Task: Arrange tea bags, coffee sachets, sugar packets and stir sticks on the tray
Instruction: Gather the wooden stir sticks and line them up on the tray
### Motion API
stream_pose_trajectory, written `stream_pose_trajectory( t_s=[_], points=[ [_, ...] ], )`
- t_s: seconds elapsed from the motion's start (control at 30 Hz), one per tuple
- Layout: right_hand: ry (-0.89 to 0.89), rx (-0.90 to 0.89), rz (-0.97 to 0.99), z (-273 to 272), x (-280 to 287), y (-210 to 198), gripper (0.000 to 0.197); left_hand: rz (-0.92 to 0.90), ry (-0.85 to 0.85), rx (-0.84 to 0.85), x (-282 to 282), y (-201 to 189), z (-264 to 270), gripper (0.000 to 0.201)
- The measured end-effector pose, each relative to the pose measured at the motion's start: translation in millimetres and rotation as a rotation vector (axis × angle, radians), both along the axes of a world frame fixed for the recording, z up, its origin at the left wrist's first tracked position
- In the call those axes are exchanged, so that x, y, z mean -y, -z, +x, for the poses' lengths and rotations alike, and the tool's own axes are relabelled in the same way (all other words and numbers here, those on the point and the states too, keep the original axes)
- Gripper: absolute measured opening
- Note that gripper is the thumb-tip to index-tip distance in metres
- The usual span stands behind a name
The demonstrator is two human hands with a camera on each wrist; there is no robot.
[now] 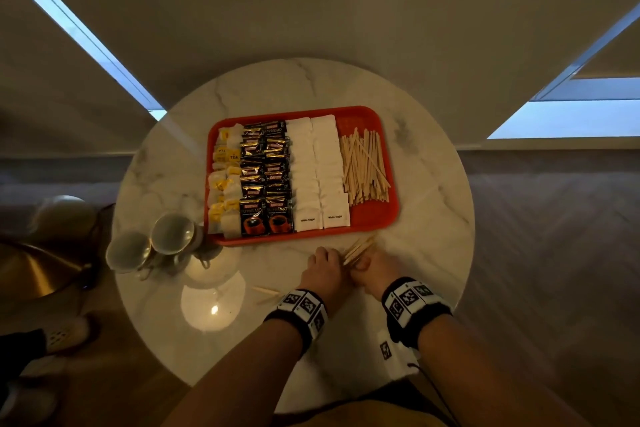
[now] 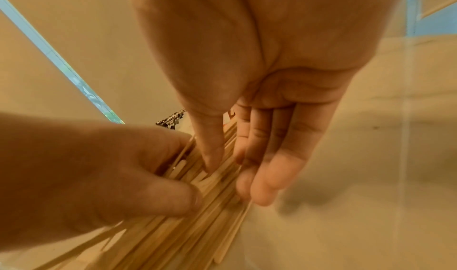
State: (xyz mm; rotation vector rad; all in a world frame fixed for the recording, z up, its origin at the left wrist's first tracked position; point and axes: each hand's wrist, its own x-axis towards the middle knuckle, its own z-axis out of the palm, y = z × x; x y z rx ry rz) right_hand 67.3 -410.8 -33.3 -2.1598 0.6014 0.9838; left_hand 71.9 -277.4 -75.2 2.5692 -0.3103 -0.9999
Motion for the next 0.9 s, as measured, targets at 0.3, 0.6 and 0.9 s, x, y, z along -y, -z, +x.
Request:
stream_pose_trajectory(
  t_s=[0.3,0.6,0.9],
  points=[
    [0.074,0.212,-0.102,2.6,7.9,-22.0,0.010,-0.022,0.054,0.025,-30.1,-12.2,9.7,0.026],
    [0.180,0.419,-0.076,48.6,-9.5,-55.9,0.039,-0.302,0.100,0.113,-41.3,-43.6,24.1,0.030],
    [-0.056,0.524,-0.100,68.6,-29.3,-73.3,0.036,-0.336,0.080,0.158,-37.7,-52.1,42.1,0.035]
  ],
)
